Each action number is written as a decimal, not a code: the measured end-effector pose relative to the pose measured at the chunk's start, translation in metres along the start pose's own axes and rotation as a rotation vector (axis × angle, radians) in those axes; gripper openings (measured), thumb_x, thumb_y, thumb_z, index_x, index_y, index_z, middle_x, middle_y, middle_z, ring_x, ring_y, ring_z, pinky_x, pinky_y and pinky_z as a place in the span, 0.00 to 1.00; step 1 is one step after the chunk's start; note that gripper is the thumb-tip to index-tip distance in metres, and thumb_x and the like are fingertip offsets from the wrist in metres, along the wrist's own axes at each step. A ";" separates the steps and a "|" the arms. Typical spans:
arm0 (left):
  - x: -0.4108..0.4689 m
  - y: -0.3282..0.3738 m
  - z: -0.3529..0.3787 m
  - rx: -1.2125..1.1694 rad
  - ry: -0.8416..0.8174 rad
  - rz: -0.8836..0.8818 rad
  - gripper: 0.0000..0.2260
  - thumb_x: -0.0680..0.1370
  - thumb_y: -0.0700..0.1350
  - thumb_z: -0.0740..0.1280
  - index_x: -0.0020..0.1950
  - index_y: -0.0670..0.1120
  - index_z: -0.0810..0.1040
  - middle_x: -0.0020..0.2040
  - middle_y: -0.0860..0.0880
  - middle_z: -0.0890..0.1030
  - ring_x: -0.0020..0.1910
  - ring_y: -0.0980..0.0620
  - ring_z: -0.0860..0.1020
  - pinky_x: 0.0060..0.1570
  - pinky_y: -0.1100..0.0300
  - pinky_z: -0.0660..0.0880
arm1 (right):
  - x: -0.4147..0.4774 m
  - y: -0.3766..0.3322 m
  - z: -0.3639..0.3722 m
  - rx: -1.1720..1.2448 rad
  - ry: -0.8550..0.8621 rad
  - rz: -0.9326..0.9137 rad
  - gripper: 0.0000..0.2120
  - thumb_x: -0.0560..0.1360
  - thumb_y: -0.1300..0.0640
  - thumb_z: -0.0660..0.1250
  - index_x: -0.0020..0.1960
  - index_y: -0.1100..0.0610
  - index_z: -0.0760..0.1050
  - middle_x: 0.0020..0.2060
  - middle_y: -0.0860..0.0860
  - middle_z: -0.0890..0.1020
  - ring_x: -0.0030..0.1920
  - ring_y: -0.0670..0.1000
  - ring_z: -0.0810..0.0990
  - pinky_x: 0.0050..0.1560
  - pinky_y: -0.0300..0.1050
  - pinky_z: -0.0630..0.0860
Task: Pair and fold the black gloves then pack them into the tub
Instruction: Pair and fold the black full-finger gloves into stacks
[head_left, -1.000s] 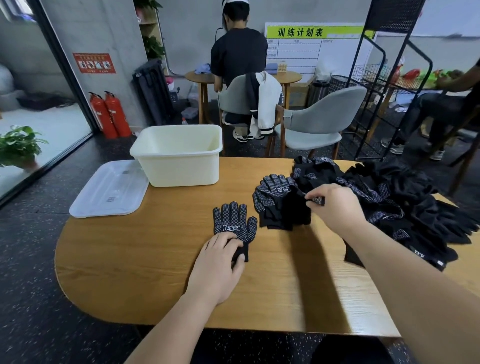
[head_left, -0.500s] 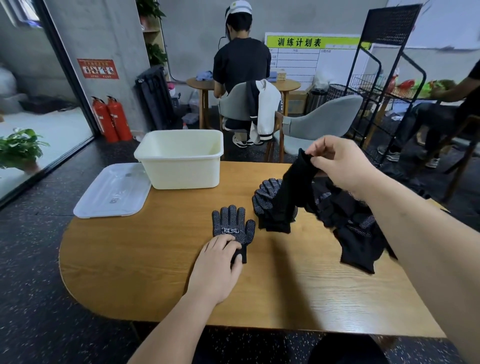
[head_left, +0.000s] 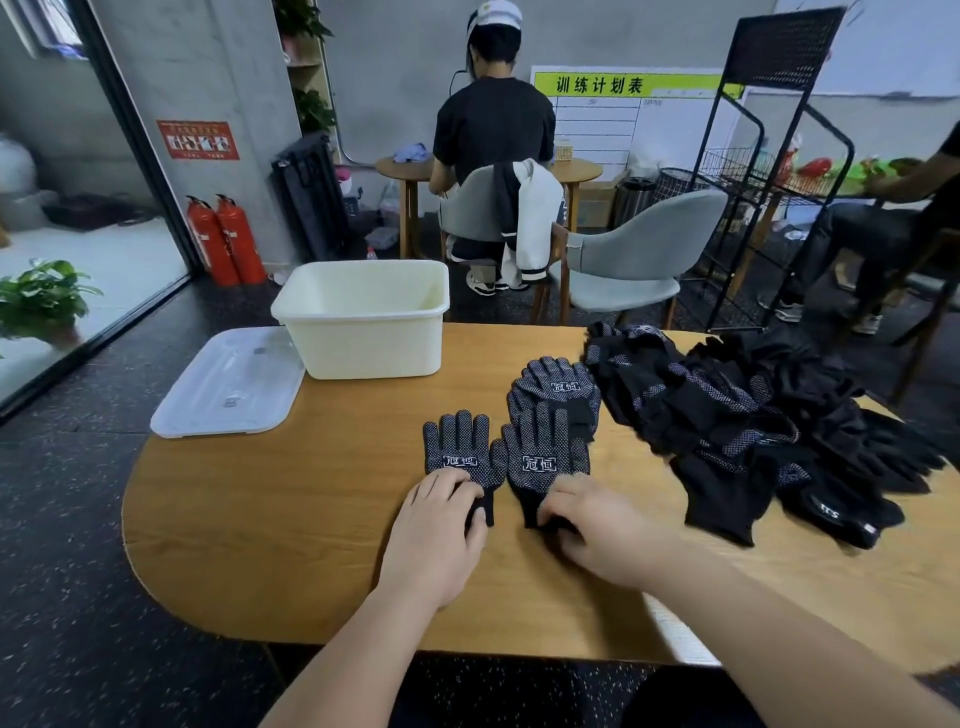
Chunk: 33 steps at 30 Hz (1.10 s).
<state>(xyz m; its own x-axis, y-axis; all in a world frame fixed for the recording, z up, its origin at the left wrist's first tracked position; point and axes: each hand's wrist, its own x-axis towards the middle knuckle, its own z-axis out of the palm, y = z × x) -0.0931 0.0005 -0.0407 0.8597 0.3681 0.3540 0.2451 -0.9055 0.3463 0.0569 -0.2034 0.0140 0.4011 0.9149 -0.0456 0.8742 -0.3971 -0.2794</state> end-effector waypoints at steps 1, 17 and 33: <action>0.000 0.000 0.000 0.008 0.008 0.004 0.12 0.83 0.52 0.63 0.63 0.53 0.80 0.65 0.57 0.74 0.70 0.55 0.70 0.72 0.53 0.70 | -0.002 0.002 0.010 0.030 0.068 0.006 0.16 0.75 0.59 0.65 0.60 0.47 0.78 0.56 0.44 0.76 0.60 0.49 0.74 0.57 0.50 0.77; 0.000 0.003 0.002 0.145 0.037 -0.012 0.21 0.83 0.55 0.56 0.66 0.49 0.82 0.67 0.52 0.77 0.68 0.50 0.73 0.72 0.50 0.70 | -0.017 -0.021 0.055 0.015 0.464 -0.096 0.08 0.78 0.56 0.66 0.56 0.51 0.79 0.52 0.46 0.77 0.53 0.51 0.76 0.53 0.44 0.76; -0.003 0.004 0.004 0.219 0.112 -0.028 0.17 0.82 0.55 0.59 0.59 0.48 0.83 0.56 0.52 0.76 0.57 0.48 0.74 0.64 0.49 0.73 | -0.019 -0.023 0.059 -0.002 0.494 -0.009 0.08 0.79 0.53 0.65 0.57 0.51 0.78 0.51 0.46 0.76 0.51 0.51 0.77 0.49 0.48 0.78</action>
<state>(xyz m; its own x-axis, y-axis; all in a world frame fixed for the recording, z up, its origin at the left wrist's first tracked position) -0.0926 -0.0051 -0.0436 0.7994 0.4034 0.4453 0.3695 -0.9144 0.1652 0.0126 -0.2075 -0.0350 0.4752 0.7747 0.4172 0.8784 -0.3904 -0.2756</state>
